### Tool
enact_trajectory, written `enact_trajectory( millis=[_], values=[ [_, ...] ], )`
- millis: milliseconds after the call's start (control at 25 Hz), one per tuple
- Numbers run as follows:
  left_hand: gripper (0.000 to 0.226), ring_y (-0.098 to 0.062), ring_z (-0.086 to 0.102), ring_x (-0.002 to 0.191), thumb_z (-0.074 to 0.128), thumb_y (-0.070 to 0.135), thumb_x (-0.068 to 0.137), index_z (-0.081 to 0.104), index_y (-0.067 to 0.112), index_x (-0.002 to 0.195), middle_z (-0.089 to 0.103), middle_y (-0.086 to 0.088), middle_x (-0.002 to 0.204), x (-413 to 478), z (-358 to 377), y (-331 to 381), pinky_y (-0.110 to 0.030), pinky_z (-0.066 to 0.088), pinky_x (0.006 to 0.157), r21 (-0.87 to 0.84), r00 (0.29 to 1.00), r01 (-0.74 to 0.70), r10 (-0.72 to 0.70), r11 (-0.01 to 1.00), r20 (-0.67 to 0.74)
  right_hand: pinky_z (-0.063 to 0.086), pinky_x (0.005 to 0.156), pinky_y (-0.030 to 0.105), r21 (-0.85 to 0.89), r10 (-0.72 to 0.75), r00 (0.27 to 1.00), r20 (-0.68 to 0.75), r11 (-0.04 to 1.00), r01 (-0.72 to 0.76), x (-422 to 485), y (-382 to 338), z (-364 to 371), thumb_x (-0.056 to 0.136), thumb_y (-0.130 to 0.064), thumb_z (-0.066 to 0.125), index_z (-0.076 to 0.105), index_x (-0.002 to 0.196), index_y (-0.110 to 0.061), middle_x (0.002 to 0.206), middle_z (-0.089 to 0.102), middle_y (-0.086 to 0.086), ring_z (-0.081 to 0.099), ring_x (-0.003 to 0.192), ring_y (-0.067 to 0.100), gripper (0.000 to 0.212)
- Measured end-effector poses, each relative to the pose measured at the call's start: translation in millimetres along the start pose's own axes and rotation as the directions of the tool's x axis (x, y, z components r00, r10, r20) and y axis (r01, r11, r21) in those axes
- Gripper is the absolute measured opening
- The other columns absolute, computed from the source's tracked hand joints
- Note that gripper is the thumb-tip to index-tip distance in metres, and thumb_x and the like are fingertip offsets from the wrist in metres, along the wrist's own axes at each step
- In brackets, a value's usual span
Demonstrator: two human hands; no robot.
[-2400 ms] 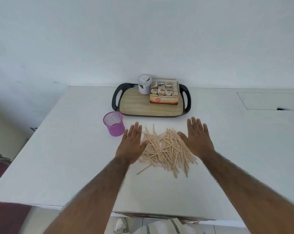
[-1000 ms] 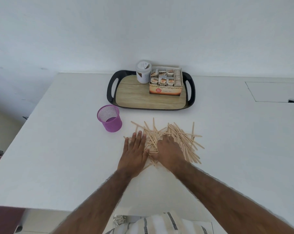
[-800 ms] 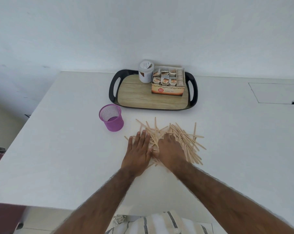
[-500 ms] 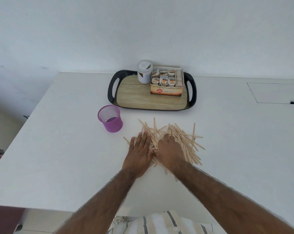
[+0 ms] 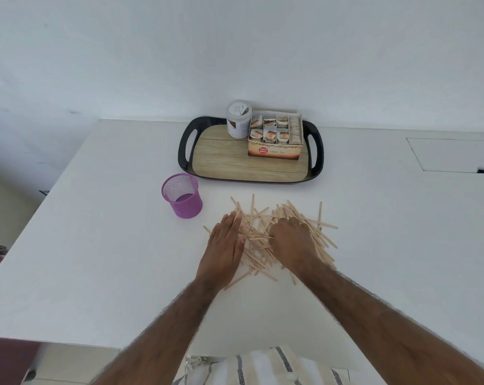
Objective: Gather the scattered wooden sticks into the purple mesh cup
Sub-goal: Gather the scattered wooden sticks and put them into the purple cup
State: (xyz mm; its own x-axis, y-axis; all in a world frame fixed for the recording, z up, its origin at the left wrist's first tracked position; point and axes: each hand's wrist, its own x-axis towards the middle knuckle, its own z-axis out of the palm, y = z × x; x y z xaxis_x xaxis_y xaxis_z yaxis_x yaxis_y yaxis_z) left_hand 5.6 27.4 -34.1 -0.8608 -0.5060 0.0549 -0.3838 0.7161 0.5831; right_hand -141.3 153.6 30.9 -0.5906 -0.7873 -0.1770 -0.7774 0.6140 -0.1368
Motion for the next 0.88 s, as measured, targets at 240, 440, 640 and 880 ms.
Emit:
enact_trajectory(
  millis=[240, 440, 640, 880],
  values=[
    [0.051, -0.008, 0.036, 0.147, 0.027, 0.045, 0.108, 0.050, 0.022, 0.147, 0.048, 0.007, 0.154, 13.4, -3.8, 30.3, -0.037, 0.031, 0.122, -0.410, 0.948, 0.104, -0.216, 0.906, -0.236, 0.037, 0.097, 0.043, 0.230, -0.031, 0.999, -0.020, 0.973, 0.035, 2.9, 9.2, -8.5, 0.103, -0.022, 0.052, 0.055, 0.087, -0.026, 0.072, 0.062, -0.011, 0.058, 0.072, 0.015, 0.017],
    [0.042, 0.000, 0.048, 0.135, 0.033, 0.038, 0.109, 0.054, 0.022, 0.142, 0.058, 0.011, 0.144, 20.1, -8.3, 53.0, -0.031, 0.040, 0.116, -0.592, 0.944, 0.093, -0.260, 0.801, -0.204, 0.051, 0.076, 0.038, 0.439, -0.113, 0.993, -0.045, 0.890, 0.121, -1.2, 5.7, -13.7, 0.105, -0.019, 0.048, 0.053, 0.090, -0.019, 0.077, 0.063, -0.005, 0.061, 0.070, 0.017, 0.015],
    [0.032, -0.011, 0.061, 0.123, 0.036, 0.026, 0.112, 0.052, 0.024, 0.139, 0.067, 0.007, 0.128, 30.7, -12.5, 69.7, -0.037, 0.048, 0.109, -0.750, 0.911, 0.153, -0.386, 0.644, -0.145, 0.042, 0.058, 0.034, 0.452, -0.191, 0.980, -0.062, 0.869, 0.198, 1.5, 0.1, -11.1, 0.108, -0.020, 0.037, 0.039, 0.095, -0.021, 0.081, 0.051, -0.003, 0.049, 0.068, 0.014, 0.014],
    [0.025, -0.016, 0.067, 0.118, 0.043, 0.018, 0.110, 0.059, 0.030, 0.125, 0.069, 0.001, 0.126, 37.3, -18.9, 77.6, -0.042, 0.052, 0.106, -0.902, 0.864, 0.192, -0.502, 0.387, -0.031, 0.035, 0.066, 0.033, 0.479, -0.226, 0.974, 0.006, 0.856, 0.195, 11.0, -6.1, -0.8, 0.104, -0.020, 0.037, 0.037, 0.097, -0.023, 0.084, 0.043, -0.011, 0.045, 0.072, 0.008, 0.007]
  ],
)
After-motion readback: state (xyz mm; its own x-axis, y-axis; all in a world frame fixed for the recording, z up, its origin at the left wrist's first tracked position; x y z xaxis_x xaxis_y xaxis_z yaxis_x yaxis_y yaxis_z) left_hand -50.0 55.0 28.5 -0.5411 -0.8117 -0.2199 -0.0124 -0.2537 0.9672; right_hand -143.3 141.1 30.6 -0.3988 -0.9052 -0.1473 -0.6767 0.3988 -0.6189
